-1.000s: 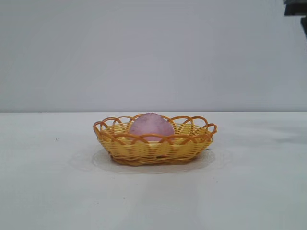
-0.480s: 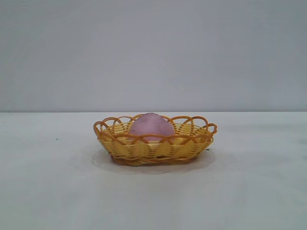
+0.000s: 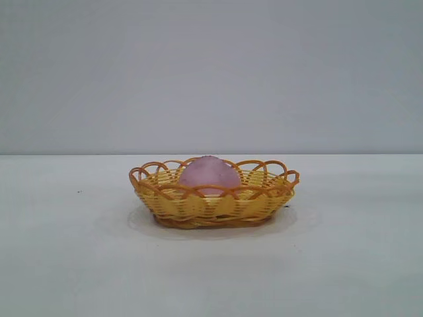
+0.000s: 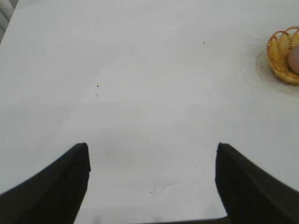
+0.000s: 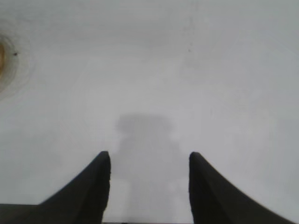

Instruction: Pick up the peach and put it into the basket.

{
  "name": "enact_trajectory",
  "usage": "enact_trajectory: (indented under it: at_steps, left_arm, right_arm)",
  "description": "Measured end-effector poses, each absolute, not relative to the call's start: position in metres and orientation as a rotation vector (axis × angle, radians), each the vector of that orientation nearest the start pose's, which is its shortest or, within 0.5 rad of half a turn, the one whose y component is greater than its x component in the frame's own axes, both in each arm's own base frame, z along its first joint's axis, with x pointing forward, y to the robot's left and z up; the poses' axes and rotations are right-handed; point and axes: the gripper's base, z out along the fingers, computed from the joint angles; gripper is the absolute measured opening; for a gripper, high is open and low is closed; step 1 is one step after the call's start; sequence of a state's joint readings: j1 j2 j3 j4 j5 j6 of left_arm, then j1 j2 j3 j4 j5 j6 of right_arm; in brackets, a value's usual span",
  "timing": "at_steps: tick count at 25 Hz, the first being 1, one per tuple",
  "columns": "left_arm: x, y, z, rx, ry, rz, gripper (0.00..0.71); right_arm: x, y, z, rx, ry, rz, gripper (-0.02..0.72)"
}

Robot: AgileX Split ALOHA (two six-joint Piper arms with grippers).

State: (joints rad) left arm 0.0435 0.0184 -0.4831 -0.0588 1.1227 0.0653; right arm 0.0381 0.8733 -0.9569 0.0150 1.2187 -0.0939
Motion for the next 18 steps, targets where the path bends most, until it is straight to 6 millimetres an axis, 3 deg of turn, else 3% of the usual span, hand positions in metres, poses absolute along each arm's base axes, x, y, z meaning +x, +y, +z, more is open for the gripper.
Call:
enact_trajectory:
  at_steps: [9,18]
  left_arm:
    - [-0.003,-0.005,0.268,0.027,2.140,-0.008,0.530]
    - [-0.003,-0.005,0.268,0.027,2.140,-0.008,0.530]
  right_arm:
    - [0.035,0.003,0.331,-0.159,2.385,-0.005,0.328]
    - [-0.020,0.002,0.289,-0.156,2.192,0.012,0.328]
